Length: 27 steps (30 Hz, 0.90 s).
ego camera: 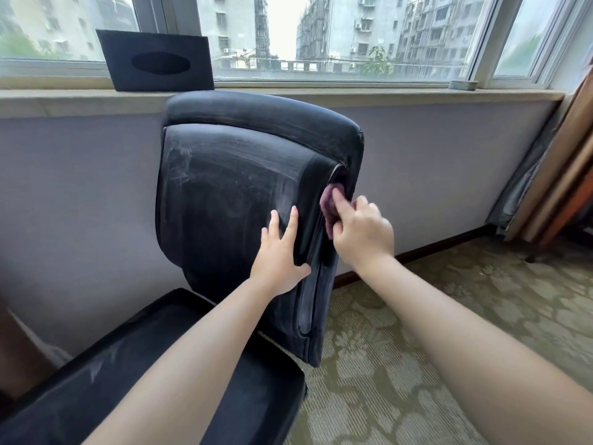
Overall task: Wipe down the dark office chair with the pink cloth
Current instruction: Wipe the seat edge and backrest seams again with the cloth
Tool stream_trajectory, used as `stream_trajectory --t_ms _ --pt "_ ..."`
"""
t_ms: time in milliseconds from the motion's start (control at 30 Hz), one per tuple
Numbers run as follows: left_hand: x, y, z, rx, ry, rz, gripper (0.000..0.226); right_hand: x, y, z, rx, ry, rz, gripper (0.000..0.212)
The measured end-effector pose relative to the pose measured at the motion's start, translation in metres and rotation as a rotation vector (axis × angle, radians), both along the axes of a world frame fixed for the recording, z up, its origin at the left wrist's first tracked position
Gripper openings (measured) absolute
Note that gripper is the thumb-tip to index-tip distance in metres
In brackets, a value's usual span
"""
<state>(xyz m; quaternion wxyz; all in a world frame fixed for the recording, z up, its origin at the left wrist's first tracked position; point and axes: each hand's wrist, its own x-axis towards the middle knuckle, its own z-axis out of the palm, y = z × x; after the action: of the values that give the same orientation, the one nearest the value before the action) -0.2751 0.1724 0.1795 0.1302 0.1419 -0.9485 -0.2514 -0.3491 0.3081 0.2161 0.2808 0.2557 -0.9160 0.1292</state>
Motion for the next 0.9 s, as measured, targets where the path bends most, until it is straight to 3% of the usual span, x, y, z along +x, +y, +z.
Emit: stream_trajectory --t_ms 167,267,333,467,633,767,900 --pt "0.003 0.003 0.001 0.015 0.004 0.016 0.107 0.021 -0.005 -0.018 0.051 -0.182 0.010 0.061" --pt "0.006 0.004 0.003 0.013 -0.013 0.024 0.107 0.010 0.004 -0.001 0.147 0.097 0.006 0.061" --pt "0.006 0.006 0.005 0.015 -0.022 0.022 0.106 0.003 0.011 0.016 0.073 0.179 -0.070 0.062" --pt "0.006 0.006 0.005 0.021 -0.024 0.016 0.106 -0.016 0.021 0.049 -0.053 -0.060 -0.107 0.062" --pt "0.003 0.003 0.001 0.029 -0.016 0.005 0.106 0.002 0.032 -0.016 -0.012 -0.097 0.006 0.060" --pt "0.000 0.002 -0.002 0.047 -0.016 -0.004 0.107 -0.008 0.018 -0.023 -0.222 0.173 0.072 0.050" --pt "-0.002 0.003 -0.003 0.057 -0.003 0.002 0.108 -0.004 0.008 -0.017 -0.130 0.312 0.080 0.044"
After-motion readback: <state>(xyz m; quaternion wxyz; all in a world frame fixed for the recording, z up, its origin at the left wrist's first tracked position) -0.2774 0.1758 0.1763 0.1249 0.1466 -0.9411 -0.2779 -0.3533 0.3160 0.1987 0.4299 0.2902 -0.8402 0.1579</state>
